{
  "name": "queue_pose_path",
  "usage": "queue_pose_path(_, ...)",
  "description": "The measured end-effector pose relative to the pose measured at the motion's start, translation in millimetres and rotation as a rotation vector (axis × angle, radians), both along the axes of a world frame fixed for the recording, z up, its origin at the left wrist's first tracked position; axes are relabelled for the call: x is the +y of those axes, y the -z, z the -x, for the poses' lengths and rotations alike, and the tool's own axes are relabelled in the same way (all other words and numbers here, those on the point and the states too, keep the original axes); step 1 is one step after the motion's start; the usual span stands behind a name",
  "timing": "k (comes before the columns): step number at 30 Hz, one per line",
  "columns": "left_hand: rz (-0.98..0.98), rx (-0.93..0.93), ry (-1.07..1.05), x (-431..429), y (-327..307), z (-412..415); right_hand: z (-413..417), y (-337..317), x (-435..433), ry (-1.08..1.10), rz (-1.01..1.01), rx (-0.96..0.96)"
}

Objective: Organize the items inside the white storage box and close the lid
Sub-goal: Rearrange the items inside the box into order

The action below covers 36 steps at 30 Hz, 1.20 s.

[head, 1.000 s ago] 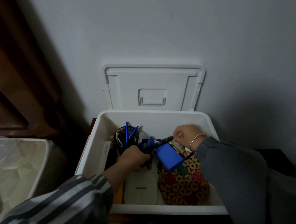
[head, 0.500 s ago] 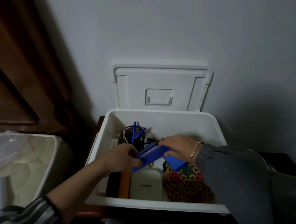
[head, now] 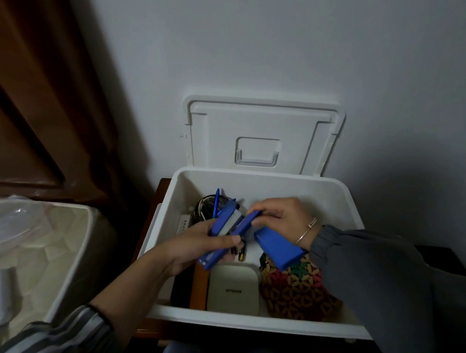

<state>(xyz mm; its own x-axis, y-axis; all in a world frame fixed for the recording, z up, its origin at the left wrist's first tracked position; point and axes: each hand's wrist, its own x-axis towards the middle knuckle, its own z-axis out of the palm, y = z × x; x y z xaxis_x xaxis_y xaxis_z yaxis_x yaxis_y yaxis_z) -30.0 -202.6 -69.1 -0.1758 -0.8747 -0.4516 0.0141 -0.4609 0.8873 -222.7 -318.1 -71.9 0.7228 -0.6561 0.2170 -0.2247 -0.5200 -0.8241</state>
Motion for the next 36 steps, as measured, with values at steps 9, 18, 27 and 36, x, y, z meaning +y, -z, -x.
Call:
queue_pose_path(9, 0.236, -0.198, -0.444, 28, -18, -25, -19, 68, -32, -0.108, 0.315, 0.956)
queue_pose_path(18, 0.387, -0.199, -0.659, 32, -15, -19, -35, 101, -37, -0.082, 0.425, 1.049)
queue_pose_path(27, 0.430, -0.204, -0.672, 32, -10, -21, -21, 61, -40, -0.319, 0.687, 1.246)
queue_pose_path(36, 0.374, -0.254, -0.652, 31, -10, -12, -10, 42, 64, -0.728, 0.995, 0.913)
